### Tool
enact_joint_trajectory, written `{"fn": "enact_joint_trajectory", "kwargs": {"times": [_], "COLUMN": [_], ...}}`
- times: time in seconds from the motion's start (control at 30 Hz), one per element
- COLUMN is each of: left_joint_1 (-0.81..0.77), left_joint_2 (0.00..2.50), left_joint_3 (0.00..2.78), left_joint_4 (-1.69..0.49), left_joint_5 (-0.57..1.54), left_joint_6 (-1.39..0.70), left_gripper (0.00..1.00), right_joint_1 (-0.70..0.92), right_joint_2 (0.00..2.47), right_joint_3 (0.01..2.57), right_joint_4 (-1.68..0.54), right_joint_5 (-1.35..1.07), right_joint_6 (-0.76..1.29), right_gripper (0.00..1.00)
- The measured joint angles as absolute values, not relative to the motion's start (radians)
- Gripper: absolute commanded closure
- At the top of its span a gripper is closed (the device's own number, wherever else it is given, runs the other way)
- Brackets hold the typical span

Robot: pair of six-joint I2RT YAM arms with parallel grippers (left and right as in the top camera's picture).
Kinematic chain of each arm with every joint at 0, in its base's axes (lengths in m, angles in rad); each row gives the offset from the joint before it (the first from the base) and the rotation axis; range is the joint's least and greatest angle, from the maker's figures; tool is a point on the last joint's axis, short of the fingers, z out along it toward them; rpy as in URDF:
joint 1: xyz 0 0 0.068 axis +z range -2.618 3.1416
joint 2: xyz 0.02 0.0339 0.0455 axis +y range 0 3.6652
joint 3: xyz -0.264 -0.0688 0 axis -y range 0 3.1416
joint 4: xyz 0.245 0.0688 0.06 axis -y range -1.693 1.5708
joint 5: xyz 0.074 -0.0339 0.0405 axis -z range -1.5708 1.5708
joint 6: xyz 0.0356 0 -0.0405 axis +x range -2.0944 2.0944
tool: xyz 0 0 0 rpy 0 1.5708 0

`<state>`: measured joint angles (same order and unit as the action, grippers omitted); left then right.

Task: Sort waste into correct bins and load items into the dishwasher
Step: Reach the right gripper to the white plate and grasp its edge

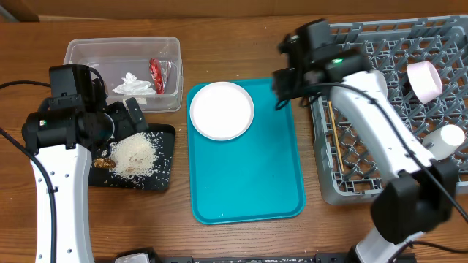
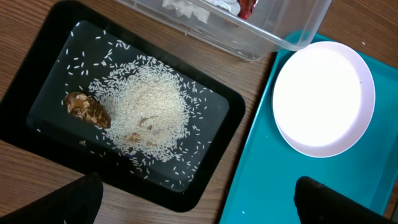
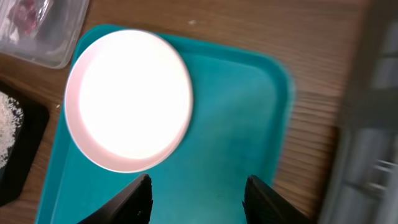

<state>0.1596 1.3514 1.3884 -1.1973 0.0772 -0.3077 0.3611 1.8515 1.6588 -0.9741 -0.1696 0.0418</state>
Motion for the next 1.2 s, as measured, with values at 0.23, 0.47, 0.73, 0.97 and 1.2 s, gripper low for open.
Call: {"fn": "enact_joint_trajectory", "kwargs": {"times": [0.23,0.47,0.73,0.97,1.2], "left_joint_1": [0.16,0.16,0.16,0.16,0.16], "left_joint_2": [1.351,1.351,1.351,1.351,1.351], "left_joint_3": [1.388,1.388,1.388,1.388,1.388], "left_joint_4": [-1.198,-1.198,-1.197,-1.198,-1.197], "left_joint_5": [0.077,0.077,0.077,0.077,0.077], "left_joint_6": [-0.308,-0.308,-0.308,-0.308,-0.308], "left_gripper": [0.0,0.0,0.0,0.0,0.0], "right_joint_1": [0.466,0.479,0.479,0.479,0.479], "right_joint_2": [2.009,2.129,2.177,2.182,2.185], "right_joint_3": [1.647,1.642,1.642,1.642,1.642], "right_joint_4": [-0.927,-0.905,-0.901,-0.927,-0.987], "right_joint_5": [-0.145,-0.109,-0.104,-0.102,-0.065], "right_joint_6": [0.148,0.247,0.28,0.298,0.354], "right_gripper": [0.48,0.49,0.55,0.76,0.91]}}
